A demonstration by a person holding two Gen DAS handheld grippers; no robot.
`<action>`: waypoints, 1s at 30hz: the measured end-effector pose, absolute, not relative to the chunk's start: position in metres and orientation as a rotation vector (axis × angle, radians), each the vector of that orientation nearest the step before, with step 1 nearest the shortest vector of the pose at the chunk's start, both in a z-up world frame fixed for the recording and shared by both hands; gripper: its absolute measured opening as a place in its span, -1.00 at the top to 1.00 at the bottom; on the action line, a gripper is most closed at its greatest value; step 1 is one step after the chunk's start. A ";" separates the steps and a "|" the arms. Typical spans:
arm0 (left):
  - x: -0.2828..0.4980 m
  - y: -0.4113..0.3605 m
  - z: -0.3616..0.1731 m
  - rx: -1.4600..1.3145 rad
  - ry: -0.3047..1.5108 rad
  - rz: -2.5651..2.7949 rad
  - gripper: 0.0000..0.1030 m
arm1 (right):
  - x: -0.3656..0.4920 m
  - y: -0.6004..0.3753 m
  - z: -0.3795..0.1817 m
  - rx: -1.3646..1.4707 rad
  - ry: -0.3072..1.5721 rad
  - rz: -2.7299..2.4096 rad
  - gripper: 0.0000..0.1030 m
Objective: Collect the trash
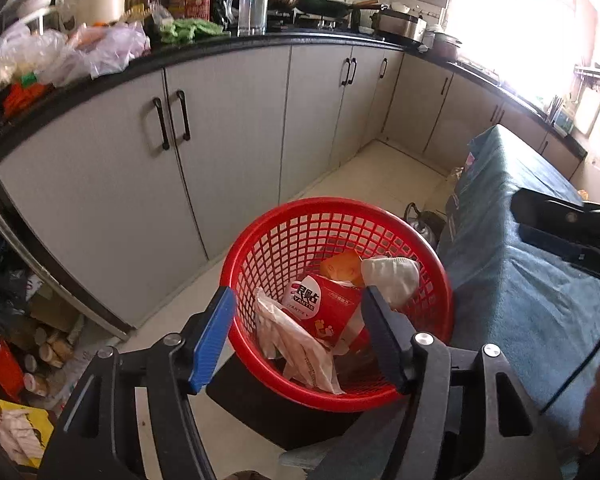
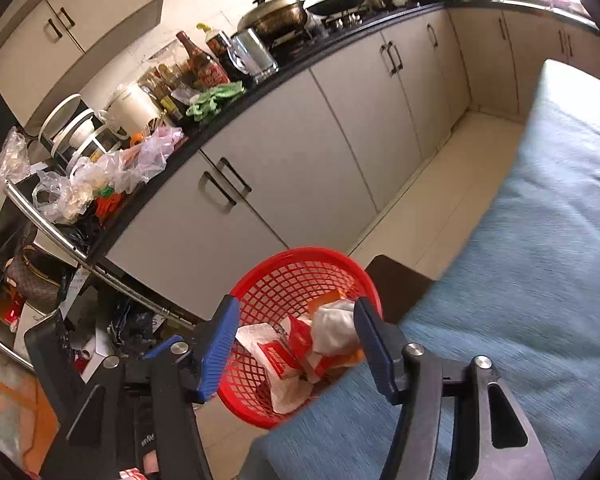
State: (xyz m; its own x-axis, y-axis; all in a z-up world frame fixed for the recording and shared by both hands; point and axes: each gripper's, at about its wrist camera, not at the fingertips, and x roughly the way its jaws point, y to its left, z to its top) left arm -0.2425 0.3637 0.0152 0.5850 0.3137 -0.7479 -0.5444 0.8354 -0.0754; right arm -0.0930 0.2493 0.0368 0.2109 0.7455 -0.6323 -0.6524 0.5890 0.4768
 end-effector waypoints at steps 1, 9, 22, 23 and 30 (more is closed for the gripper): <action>-0.243 0.360 0.017 -0.297 0.798 0.521 -0.28 | -0.096 0.244 0.039 0.108 0.935 0.965 -0.28; -0.262 0.332 0.048 -0.167 0.676 0.658 -0.62 | -0.136 0.200 0.056 0.017 0.807 0.905 -0.35; -0.302 0.264 0.093 0.020 0.374 0.800 -1.00 | -0.195 0.124 0.067 0.011 0.694 0.842 -0.43; -0.302 0.259 0.095 0.018 0.363 0.797 -1.00 | -0.198 0.120 0.067 0.013 0.687 0.835 -0.44; -0.317 0.241 0.101 -0.069 0.329 0.759 -1.00 | -0.211 0.093 0.067 0.028 0.646 0.792 -0.48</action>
State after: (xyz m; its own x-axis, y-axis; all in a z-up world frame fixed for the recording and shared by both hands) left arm -0.3169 0.2414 0.1014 0.6772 0.6638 -0.3174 -0.6854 0.7260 0.0562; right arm -0.2115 0.0934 0.0668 0.5216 0.6693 -0.5291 -0.6526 0.7125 0.2579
